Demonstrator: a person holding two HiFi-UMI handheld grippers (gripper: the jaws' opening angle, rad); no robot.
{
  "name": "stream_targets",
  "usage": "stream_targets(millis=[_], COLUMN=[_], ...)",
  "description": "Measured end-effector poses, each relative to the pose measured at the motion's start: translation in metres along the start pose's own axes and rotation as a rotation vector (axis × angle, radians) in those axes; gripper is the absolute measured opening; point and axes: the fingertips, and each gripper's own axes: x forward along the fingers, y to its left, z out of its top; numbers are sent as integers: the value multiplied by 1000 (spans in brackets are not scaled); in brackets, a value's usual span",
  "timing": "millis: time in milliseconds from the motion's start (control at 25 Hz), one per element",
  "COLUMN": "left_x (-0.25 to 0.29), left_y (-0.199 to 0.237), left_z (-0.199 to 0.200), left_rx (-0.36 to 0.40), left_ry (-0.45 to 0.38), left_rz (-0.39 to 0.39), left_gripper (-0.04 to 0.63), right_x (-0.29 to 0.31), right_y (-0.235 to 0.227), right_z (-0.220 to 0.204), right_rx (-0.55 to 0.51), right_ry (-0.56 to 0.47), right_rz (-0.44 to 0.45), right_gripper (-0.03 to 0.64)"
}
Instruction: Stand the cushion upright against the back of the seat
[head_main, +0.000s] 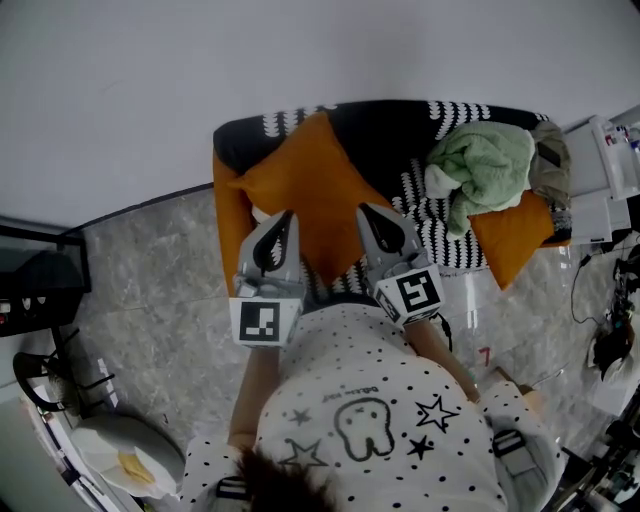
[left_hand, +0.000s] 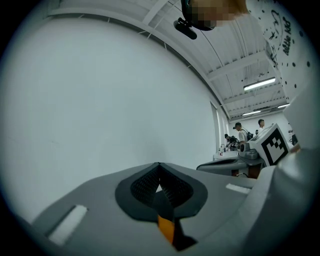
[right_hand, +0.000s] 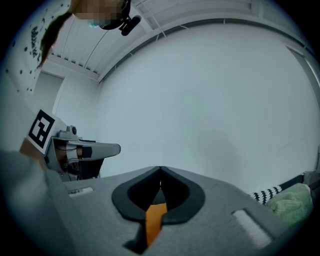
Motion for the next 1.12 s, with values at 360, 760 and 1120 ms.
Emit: stream_targets(millis=[360,760,1120], left_x=[-10,-14,-20], left_y=[2,-1,3], left_z=[2,6,4], left_rx=[-24,-31,-54], left_ry=[-30,-56,-56], left_rz=[-14,6,28], left_gripper=[-5,-5,-5], right_x=[0,8,6], right_y=[18,32,42], right_z=[-5,-12,-20], right_rx=[-14,-26,-13], right_ry=[16,30,51], right_rz=[20,70,101], right_gripper=[-5,-5,-5])
